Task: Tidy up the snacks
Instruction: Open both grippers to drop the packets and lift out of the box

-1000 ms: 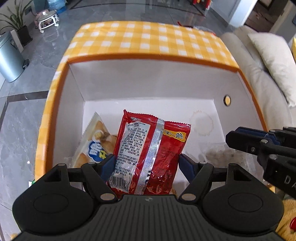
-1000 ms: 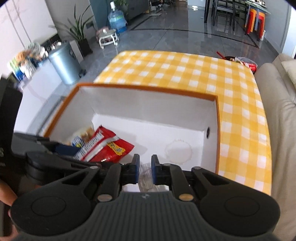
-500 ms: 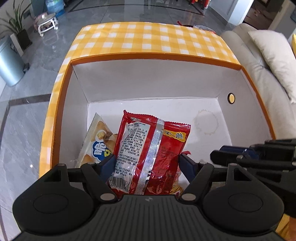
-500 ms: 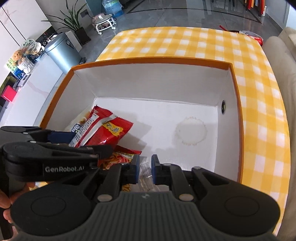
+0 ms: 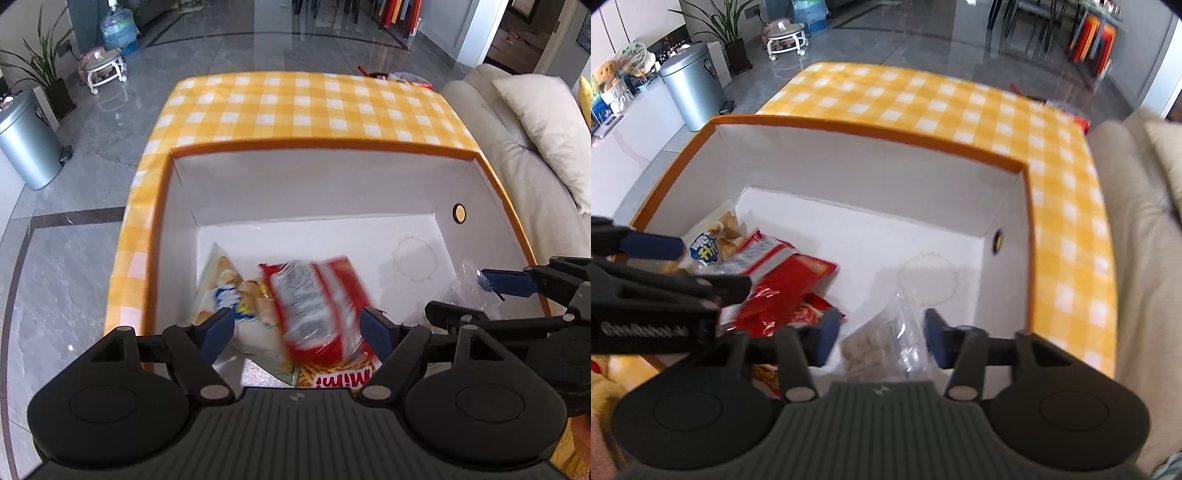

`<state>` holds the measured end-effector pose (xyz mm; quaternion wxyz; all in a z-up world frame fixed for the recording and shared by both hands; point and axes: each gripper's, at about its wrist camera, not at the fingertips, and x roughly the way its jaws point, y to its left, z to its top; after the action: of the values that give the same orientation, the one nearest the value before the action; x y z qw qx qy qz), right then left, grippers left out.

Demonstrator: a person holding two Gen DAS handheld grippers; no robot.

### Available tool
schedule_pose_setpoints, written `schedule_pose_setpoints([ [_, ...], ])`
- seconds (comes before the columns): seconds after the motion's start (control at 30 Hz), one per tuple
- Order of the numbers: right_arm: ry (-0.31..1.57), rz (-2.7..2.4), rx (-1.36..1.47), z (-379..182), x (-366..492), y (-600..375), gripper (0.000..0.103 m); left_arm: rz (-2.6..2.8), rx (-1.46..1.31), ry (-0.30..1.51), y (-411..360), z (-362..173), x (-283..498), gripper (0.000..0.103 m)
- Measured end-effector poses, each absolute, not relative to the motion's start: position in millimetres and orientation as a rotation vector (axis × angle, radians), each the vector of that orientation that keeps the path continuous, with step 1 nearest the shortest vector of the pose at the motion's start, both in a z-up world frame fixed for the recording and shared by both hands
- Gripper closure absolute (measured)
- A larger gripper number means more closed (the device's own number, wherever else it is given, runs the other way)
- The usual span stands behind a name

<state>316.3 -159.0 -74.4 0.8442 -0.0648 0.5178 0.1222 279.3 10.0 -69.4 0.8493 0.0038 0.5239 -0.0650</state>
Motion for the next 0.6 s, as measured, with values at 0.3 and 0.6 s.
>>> schedule_pose_setpoints([
  [0.3,1.043,0.238,-0.167,-60,302,-160,0.027,-0.131,0.006,1.079,15,-58,263,0.013],
  [0.6,0.927,0.216,-0.172,-31,267,-164,0.019,-0.153,-0.013,0.985,19,-28,229,0.013],
])
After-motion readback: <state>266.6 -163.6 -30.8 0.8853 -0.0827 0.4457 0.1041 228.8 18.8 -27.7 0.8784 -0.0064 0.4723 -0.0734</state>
